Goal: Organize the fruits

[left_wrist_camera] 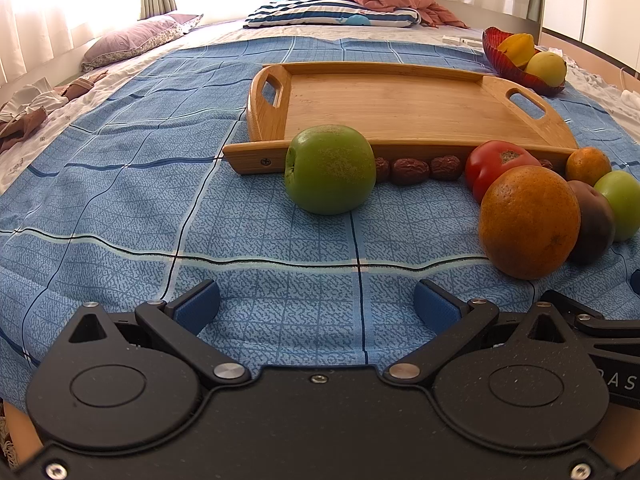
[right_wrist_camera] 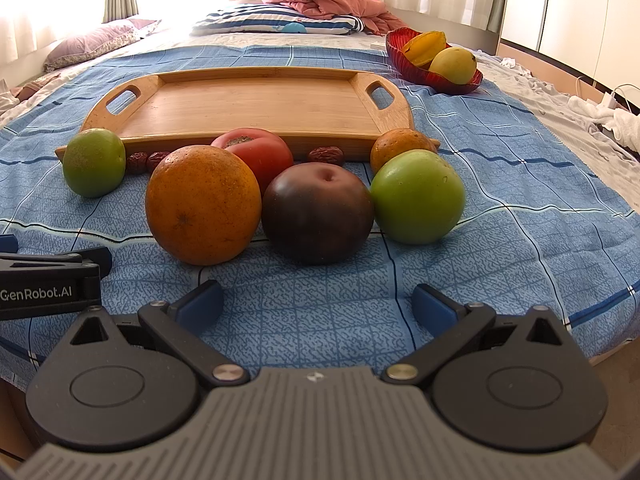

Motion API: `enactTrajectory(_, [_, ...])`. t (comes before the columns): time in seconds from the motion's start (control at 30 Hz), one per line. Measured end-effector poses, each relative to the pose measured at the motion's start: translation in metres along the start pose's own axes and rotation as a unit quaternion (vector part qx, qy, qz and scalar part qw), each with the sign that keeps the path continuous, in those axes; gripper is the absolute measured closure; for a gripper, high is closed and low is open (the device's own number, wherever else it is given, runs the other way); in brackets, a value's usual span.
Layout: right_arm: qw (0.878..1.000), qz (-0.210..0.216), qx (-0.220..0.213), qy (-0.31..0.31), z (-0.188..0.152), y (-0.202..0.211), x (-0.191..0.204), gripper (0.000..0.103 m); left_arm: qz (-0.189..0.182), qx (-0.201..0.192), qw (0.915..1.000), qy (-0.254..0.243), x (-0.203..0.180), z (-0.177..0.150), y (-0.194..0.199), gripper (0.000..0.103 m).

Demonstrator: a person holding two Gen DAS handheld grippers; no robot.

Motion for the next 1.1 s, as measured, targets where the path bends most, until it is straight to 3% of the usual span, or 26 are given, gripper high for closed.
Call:
enactTrajectory(0.63, [1.000, 0.001, -0.005, -0.002, -0.001, 0.001, -0.001, 0.000, 0.001, -0.003, 1.0000, 0.002, -0.003, -0.004, 0.001, 0.000])
enactTrajectory(1.1, [0.999, -0.004, -0.039, 0.009, -0.009, 0.004, 0.000, 0.000, -0.006, -0.024, 0.9997, -0.008, 0.000, -0.005, 0.005, 0.000])
Point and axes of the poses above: each gripper's, at about its wrist camera, not at the fingertips, and y roughly against the way its jaws point, x to its left, z to its top, the point moved 2 cm from there along -y, roughly the way its jaws point, and after that the axes turned 3 degrees about -x, right-handed, at the moved point
